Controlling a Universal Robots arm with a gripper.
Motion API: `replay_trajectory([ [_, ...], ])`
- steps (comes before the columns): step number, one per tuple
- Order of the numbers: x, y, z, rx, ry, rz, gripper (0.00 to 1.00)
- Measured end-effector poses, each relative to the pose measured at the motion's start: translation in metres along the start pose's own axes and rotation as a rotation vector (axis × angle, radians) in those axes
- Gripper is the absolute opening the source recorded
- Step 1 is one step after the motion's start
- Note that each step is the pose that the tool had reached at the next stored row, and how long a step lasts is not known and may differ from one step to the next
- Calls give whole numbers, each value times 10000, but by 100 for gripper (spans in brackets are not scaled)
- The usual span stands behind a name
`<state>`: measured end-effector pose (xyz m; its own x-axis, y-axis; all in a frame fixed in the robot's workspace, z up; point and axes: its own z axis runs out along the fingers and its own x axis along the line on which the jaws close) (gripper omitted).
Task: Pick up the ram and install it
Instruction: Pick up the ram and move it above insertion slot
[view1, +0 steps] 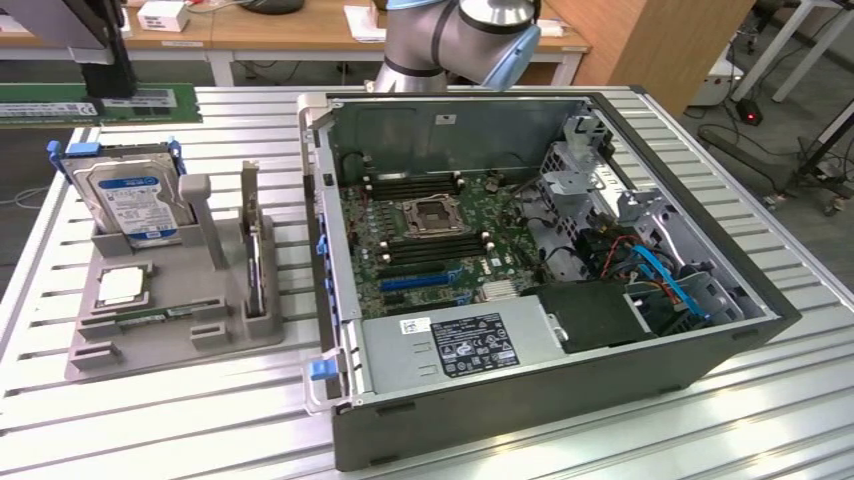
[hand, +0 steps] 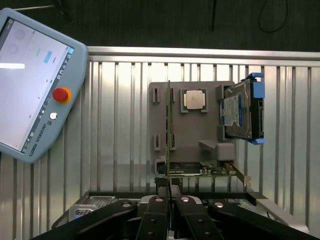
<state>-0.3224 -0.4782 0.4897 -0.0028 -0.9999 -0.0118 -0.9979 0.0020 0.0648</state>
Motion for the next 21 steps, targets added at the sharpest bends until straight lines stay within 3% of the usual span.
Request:
replay_trajectory([
  [21, -1, -248, -17, -46, 1, 1, 11],
])
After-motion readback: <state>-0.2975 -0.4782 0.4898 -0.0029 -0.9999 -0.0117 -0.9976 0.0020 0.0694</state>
